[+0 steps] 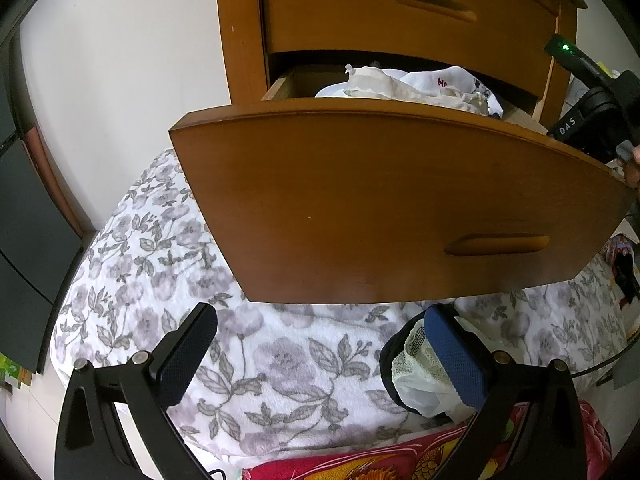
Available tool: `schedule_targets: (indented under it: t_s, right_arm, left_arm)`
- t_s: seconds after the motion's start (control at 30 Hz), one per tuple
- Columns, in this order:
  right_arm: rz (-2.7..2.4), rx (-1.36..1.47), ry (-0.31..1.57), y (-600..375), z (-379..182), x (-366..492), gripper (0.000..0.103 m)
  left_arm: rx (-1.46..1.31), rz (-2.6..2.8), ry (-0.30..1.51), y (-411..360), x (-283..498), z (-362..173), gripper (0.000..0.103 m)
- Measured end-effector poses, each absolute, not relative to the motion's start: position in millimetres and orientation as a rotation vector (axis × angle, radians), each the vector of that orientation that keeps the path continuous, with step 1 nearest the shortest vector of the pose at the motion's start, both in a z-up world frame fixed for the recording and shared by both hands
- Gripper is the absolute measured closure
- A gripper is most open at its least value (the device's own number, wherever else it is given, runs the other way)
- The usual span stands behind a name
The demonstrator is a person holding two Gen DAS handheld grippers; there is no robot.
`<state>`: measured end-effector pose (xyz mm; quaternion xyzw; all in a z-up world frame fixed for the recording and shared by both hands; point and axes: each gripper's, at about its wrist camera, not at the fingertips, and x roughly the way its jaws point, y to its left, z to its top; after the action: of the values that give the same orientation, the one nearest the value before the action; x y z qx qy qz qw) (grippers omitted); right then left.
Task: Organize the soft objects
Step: 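Reach the right tool into the drawer and grasp the grey cloth, then lift the grey cloth out of the drawer with the right tool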
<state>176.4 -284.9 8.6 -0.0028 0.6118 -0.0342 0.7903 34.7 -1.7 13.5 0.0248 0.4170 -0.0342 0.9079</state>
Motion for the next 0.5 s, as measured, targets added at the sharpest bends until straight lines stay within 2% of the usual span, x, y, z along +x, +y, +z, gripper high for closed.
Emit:
schedule_targets:
  t_s: [0.17, 0.23, 0.5]
  right_arm:
    - [-0.084, 0.023, 1.274, -289, 16, 166, 0.085]
    - [-0.09, 0.029, 1.259, -289, 20, 163, 0.088]
    - [-0.114, 0.052, 1.191, -290, 45, 149, 0.091]
  left_arm:
    - [0.046, -0.071, 0.866, -1, 35, 13, 0.0]
    - [0.042, -0.07, 0.867, 0, 35, 13, 0.0]
    - [0.056, -0.064, 0.866, -3, 35, 13, 0.0]
